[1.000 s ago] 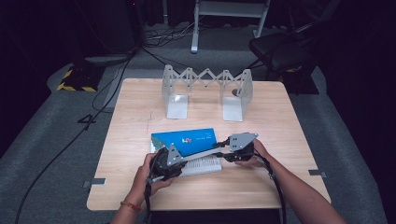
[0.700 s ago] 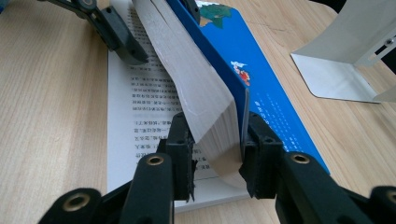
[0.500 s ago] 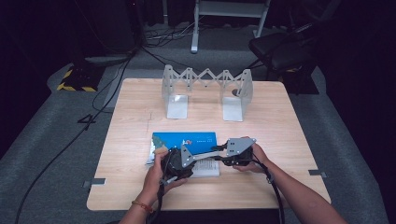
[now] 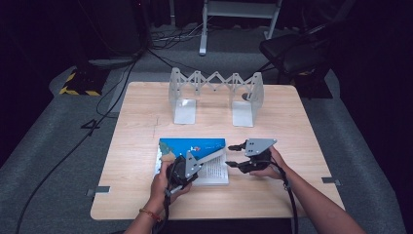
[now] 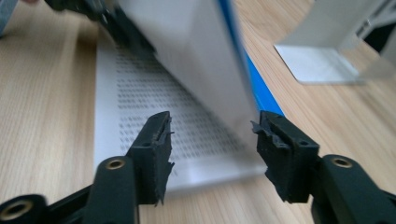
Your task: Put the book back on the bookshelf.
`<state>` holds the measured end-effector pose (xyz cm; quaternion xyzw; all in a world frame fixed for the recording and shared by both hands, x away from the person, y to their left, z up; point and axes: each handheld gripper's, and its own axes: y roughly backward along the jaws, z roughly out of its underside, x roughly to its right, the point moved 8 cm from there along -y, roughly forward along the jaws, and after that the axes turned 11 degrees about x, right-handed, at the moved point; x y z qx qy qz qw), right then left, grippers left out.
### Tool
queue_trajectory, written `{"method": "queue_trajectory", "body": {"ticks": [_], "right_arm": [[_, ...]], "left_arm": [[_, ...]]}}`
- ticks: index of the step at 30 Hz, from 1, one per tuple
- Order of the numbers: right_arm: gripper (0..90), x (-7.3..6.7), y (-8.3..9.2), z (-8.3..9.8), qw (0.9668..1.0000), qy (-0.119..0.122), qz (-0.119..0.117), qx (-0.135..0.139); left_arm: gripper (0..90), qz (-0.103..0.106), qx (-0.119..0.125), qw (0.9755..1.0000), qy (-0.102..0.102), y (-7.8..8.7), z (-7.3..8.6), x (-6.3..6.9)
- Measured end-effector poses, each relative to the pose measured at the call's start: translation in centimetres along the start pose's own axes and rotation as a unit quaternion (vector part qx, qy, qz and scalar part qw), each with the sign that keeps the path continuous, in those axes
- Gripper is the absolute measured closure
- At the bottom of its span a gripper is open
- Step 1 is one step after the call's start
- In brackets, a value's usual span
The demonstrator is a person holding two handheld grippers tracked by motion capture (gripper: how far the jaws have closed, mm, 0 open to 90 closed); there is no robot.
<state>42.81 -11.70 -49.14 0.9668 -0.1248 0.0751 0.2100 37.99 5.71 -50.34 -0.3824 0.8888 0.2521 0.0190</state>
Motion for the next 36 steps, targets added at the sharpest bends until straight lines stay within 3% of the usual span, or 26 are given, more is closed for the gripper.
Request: {"method": "queue_trajectory", "body": {"ticks": [4,8,13,16,20,24,32,36], "right_arm": [[38.6,2.1,0.8,2.4,0.9986,-0.043,0.021,-0.025],[38.7,3.5,0.6,4.3,0.9959,-0.066,0.040,-0.048],[38.7,4.1,0.1,5.6,0.9937,-0.070,0.056,-0.066],[38.3,4.0,-0.2,5.9,0.9935,-0.073,0.054,-0.069],[37.0,3.8,-0.9,6.6,0.9935,-0.076,0.045,-0.072],[36.0,3.6,-2.1,6.9,0.9938,-0.081,0.040,-0.065],[35.4,3.2,-3.7,6.1,0.9958,-0.065,0.031,-0.056],[38.0,3.6,-3.2,5.3,0.9953,-0.088,0.037,-0.014]], "left_arm": [[73.6,0.001,0.009,1.0000,0.001,0.3,0.0,-0.1],[74.4,-0.003,0.036,0.9993,0.009,0.9,-0.5,-0.7],[74.8,0.003,0.064,0.9973,0.036,1.5,-0.9,-1.1],[75.2,0.002,0.072,0.9967,0.036,1.8,-1.1,-1.3],[75.9,0.014,0.086,0.9948,0.052,2.3,-1.5,-1.6],[75.9,0.014,0.098,0.9933,0.059,2.7,-1.6,-1.8],[75.8,0.030,0.103,0.9919,0.067,2.9,-1.6,-1.7],[75.6,0.037,0.104,0.9914,0.072,3.0,-1.6,-1.8]]}}
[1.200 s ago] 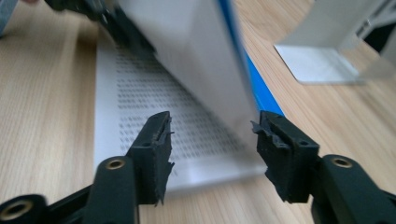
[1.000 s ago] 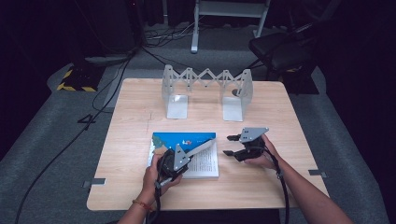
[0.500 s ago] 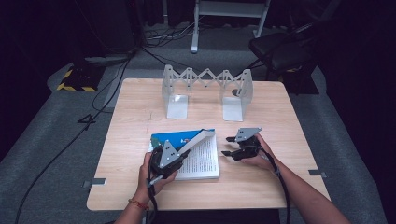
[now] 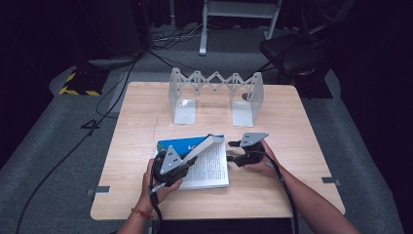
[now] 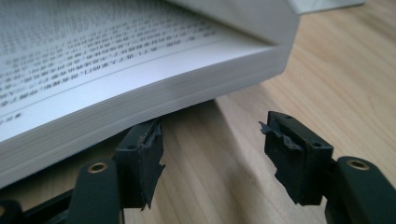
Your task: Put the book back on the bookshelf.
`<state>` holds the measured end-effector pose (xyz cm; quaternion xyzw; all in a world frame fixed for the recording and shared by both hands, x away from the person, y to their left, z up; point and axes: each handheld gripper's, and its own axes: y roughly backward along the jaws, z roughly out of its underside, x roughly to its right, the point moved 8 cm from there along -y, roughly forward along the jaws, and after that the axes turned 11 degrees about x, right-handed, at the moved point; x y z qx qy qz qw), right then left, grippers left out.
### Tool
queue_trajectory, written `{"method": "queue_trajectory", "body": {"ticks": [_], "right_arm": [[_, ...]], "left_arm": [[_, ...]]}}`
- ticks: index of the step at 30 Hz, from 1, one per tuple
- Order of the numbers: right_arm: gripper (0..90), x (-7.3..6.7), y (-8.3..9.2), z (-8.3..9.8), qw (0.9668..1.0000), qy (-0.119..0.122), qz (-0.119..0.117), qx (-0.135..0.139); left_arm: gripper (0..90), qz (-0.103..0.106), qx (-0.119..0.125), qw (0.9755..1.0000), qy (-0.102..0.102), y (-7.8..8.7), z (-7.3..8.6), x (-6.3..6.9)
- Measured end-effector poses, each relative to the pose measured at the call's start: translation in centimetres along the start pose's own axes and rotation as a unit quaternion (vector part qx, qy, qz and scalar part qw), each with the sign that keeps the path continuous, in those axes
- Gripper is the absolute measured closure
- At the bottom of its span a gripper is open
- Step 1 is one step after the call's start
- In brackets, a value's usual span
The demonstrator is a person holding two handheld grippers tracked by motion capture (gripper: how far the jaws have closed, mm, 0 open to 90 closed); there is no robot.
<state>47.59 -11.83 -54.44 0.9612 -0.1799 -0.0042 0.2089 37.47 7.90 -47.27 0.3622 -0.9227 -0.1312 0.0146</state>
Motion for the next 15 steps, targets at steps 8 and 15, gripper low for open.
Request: {"method": "queue_trajectory", "body": {"ticks": [8,15], "right_arm": [[50.1,-0.4,1.1,-3.1,0.9981,-0.002,0.019,0.059],[52.2,-1.0,1.8,-5.0,0.9966,0.005,0.022,0.079]], "left_arm": [[74.4,0.008,0.011,0.9999,0.009,0.6,-0.3,0.4],[71.5,-0.004,0.021,0.9996,0.021,1.5,-0.1,1.1]]}}
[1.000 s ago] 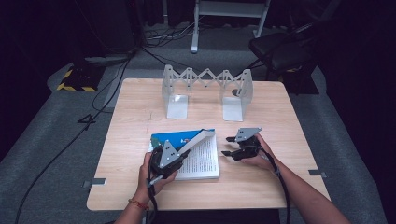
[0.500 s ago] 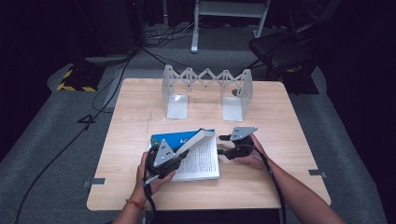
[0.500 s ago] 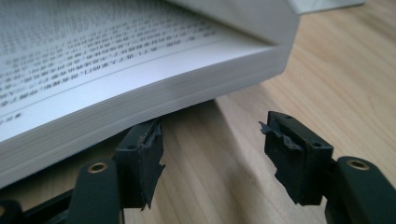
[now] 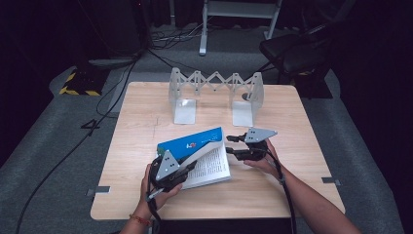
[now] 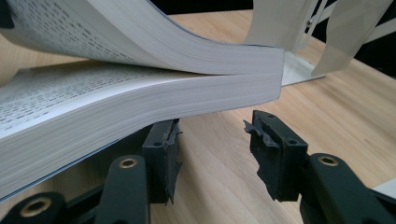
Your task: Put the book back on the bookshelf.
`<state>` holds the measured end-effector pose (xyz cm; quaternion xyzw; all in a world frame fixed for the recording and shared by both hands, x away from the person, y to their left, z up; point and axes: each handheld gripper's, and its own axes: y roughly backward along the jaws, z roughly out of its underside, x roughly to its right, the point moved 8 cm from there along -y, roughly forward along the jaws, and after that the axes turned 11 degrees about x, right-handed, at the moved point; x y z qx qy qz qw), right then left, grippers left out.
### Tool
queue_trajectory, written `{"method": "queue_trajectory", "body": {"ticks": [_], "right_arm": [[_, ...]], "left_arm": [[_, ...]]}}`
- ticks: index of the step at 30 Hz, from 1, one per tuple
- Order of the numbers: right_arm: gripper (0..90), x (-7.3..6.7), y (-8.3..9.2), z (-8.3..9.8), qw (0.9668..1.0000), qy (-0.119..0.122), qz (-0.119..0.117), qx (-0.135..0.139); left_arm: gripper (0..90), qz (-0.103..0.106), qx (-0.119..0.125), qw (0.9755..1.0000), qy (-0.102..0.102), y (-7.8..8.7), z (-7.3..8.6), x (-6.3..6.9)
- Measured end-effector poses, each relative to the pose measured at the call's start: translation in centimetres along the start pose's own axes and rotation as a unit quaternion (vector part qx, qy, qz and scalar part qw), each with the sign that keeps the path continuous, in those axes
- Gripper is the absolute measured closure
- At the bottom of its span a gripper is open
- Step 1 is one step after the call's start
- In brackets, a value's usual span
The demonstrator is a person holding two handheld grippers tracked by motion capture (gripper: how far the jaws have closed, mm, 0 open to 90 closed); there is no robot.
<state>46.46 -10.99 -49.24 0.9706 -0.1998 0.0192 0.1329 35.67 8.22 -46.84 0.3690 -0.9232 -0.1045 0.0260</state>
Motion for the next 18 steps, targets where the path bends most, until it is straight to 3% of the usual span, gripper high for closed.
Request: {"method": "queue_trajectory", "body": {"ticks": [7,10,11,13,14,18], "right_arm": [[52.9,-0.9,-0.2,-2.0,0.9998,0.010,-0.006,0.018],[53.0,-1.1,-0.3,-2.4,0.9997,0.013,-0.007,0.017],[53.0,-1.3,-0.6,-2.8,0.9997,0.015,-0.010,0.016],[53.1,-1.3,-0.6,-2.9,0.9997,0.018,-0.009,0.015],[54.2,-1.4,-0.8,-3.1,0.9996,0.020,-0.008,0.015],[55.7,-1.4,-0.8,-3.1,0.9997,0.018,-0.009,0.013]], "left_arm": [[67.8,-0.013,0.003,0.9999,0.004,1.0,0.3,0.3],[62.1,-0.008,0.004,0.9998,0.016,1.1,0.4,0.3],[58.7,-0.006,0.000,0.9993,0.036,1.1,0.7,0.2],[58.4,-0.012,-0.006,0.9995,0.029,1.1,1.0,0.2],[59.3,-0.016,-0.006,0.9995,0.026,1.2,1.0,0.2],[69.0,0.010,-0.002,0.9994,0.034,1.0,0.6,-0.3]]}}
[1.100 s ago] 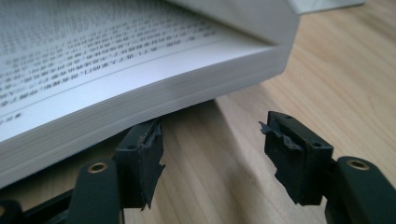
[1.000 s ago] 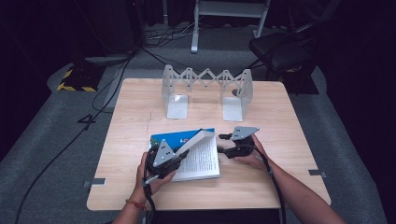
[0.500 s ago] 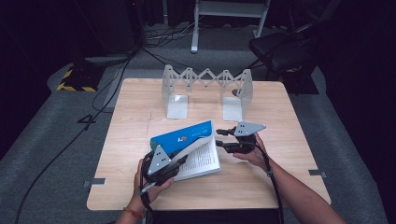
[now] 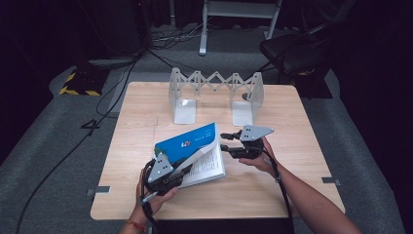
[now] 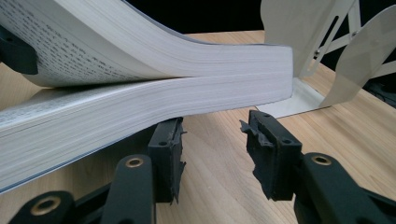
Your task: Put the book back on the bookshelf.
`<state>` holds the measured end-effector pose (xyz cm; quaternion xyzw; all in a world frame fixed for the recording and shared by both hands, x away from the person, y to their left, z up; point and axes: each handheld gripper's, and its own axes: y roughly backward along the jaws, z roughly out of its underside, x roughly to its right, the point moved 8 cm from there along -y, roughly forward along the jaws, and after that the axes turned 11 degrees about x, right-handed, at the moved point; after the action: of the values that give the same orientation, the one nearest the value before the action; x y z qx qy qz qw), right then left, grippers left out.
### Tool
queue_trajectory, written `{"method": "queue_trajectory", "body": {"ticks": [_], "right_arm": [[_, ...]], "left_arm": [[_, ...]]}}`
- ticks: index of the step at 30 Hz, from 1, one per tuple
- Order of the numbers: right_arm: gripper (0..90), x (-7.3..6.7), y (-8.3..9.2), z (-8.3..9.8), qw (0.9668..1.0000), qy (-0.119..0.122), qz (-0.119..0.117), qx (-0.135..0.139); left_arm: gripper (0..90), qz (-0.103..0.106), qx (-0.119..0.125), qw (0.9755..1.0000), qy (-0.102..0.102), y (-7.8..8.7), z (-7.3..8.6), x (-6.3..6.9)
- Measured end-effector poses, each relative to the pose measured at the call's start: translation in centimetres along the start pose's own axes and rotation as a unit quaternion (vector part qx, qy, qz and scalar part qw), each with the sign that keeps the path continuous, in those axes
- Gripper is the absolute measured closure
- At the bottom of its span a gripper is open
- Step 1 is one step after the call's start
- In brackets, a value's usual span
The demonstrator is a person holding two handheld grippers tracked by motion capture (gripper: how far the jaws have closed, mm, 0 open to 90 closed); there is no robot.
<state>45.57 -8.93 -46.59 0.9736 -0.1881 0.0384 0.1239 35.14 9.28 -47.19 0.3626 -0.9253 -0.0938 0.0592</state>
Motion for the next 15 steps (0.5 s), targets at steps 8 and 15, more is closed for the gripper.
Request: {"method": "queue_trajectory", "body": {"ticks": [8,15], "right_arm": [[60.6,1.2,1.4,-0.3,0.9995,-0.016,0.017,0.021],[62.7,3.3,4.9,0.0,0.9984,-0.026,0.042,0.029]], "left_arm": [[70.7,0.042,0.012,0.9990,0.003,-2.2,-1.2,0.9],[70.0,0.098,0.019,0.9950,0.001,-5.9,-2.8,2.6]]}}
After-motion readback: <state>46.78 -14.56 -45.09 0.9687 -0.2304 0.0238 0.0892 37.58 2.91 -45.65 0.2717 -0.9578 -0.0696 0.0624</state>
